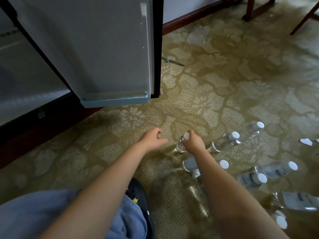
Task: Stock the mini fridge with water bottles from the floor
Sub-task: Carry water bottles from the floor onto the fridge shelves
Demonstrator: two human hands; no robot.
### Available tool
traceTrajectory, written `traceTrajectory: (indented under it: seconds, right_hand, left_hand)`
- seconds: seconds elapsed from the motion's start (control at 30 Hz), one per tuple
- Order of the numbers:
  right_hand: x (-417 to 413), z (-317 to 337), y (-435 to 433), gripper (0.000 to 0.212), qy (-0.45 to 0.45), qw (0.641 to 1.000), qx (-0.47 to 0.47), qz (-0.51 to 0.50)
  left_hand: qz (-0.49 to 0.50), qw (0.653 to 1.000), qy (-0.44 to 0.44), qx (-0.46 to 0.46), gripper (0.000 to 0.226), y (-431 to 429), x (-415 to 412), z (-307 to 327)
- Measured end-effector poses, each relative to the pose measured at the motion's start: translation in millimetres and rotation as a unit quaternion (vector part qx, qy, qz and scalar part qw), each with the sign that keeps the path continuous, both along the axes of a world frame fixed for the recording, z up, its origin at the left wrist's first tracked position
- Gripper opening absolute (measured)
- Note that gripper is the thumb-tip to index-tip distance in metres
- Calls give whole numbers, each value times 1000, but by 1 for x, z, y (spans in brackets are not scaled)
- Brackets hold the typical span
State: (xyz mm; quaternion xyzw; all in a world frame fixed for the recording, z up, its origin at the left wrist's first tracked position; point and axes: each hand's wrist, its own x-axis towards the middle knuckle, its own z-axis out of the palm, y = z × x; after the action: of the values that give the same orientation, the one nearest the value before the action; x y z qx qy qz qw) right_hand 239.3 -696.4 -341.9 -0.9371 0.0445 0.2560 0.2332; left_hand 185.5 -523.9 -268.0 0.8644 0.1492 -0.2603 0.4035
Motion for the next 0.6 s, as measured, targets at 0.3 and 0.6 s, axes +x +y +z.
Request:
traceTrajectory:
  seconds: [0.3, 0.6]
  right_hand:
    - [5, -4, -3, 42, -87, 987, 76, -112]
    - [5, 69, 17, 12, -69, 925, 373, -28]
  left_hand:
    - [15, 1000, 7, 23, 66, 14, 1, -15]
    - [28, 999, -8, -27, 95, 2, -6, 5]
